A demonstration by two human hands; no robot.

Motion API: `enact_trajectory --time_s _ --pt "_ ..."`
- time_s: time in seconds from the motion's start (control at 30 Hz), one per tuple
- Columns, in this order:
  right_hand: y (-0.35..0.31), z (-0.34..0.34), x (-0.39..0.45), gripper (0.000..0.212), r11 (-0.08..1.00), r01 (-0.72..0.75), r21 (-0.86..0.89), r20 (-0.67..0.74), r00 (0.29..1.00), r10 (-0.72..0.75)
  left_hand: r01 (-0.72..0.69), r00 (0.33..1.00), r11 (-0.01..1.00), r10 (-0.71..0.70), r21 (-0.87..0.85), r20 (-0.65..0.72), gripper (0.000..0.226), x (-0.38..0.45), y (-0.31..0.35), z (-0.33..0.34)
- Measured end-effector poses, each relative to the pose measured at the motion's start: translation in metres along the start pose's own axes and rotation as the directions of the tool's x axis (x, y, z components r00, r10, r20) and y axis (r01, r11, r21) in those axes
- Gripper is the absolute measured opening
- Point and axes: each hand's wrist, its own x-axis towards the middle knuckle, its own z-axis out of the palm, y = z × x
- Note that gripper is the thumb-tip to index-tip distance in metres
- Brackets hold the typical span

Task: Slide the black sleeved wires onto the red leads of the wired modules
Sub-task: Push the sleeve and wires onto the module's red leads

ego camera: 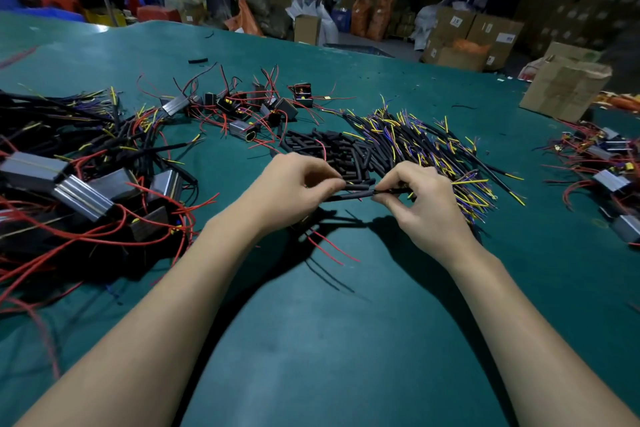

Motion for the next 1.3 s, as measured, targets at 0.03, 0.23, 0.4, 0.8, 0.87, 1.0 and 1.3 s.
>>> enact_trajectory --time_s 0.03,0.23,0.4,0.8,0.87,1.0,1.3 --pt "-0.001 0.001 0.0 0.011 1.0 0.004 -0.003 0.004 1.0 -0.004 0.001 1.0 1.0 -0.001 0.001 0.008 0.013 0.0 0.0 0.002" --pt "0.002 0.006 0.0 0.013 0.999 0.049 -0.008 0.015 0.999 -0.049 -0.023 0.999 0.997 0.02 -0.076 -0.042 0.008 0.001 -0.002 0.01" --pt "0.005 0.01 -0.001 0.014 0.997 0.076 -0.015 0.004 0.997 -0.076 -0.027 0.999 0.997 0.024 -0.068 -0.046 0.01 0.001 -0.004 0.016" --pt "0.014 -0.003 0.001 0.008 0.969 -0.027 -0.244 -0.186 0.982 -0.02 0.109 0.994 0.993 -0.109 -0.046 0.0 0.078 -0.002 0.001 0.001" --pt "0.014 -0.006 0.003 0.008 0.965 -0.039 -0.26 -0.269 0.963 -0.034 0.103 0.987 0.991 -0.113 0.084 0.117 0.088 -0.004 -0.001 0.005" --pt "0.014 -0.008 0.004 0.01 0.981 -0.04 -0.187 -0.337 0.941 -0.026 0.077 0.979 0.977 -0.111 0.197 0.17 0.087 -0.005 -0.005 0.008" --pt "0.001 -0.001 0.006 0.016 0.996 -0.084 0.027 -0.419 0.904 0.087 0.174 0.968 0.981 -0.187 0.09 0.167 0.088 -0.007 -0.008 0.003"
